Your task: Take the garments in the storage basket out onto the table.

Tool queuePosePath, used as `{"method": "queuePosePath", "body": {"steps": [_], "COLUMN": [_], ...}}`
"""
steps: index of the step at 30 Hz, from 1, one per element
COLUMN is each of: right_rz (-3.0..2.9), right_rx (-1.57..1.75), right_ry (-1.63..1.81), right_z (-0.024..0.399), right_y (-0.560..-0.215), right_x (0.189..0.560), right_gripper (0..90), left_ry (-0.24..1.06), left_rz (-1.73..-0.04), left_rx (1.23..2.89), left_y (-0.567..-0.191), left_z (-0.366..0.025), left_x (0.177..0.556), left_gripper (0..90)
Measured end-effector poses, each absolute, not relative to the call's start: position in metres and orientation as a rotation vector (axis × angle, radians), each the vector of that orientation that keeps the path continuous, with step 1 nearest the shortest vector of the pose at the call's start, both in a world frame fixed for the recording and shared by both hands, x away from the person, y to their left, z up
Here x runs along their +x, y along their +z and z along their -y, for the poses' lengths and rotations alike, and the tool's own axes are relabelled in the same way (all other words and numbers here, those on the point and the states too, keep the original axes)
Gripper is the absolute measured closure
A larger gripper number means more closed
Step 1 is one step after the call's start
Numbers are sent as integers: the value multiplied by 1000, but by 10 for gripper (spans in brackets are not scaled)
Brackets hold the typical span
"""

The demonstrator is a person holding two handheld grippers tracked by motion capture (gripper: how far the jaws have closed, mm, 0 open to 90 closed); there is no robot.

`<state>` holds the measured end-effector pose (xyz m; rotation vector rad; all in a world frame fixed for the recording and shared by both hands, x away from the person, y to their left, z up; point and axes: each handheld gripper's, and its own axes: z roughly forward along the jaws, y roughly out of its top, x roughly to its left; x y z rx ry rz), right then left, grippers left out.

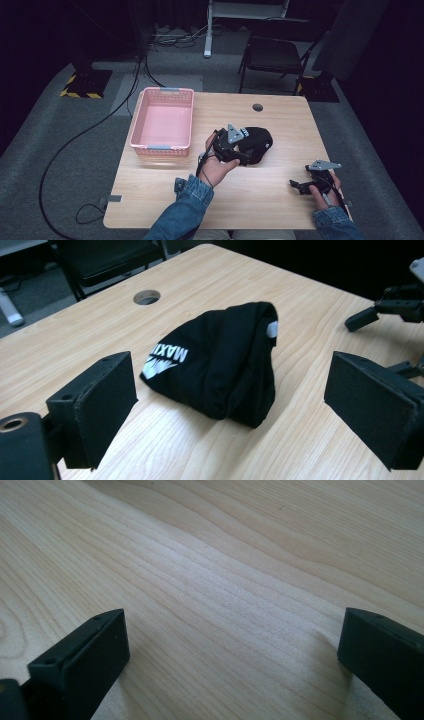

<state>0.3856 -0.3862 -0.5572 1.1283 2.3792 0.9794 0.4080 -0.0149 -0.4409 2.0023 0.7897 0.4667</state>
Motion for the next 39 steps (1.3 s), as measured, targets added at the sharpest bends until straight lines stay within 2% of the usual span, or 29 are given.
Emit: {"method": "queuePosePath", "body": {"steps": [39], "right_rz": [-2379], "right_rx": [1128], "right_ry": [979], "right_z": [386], "right_y": [-557], "right_x": [385], "right_gripper": [1], "left_ry": [485], "left_rz": [-890], "left_rx": [1986], "left_y": [-454], "left_z": [-44], "left_x": [396], "left_gripper": [65]}}
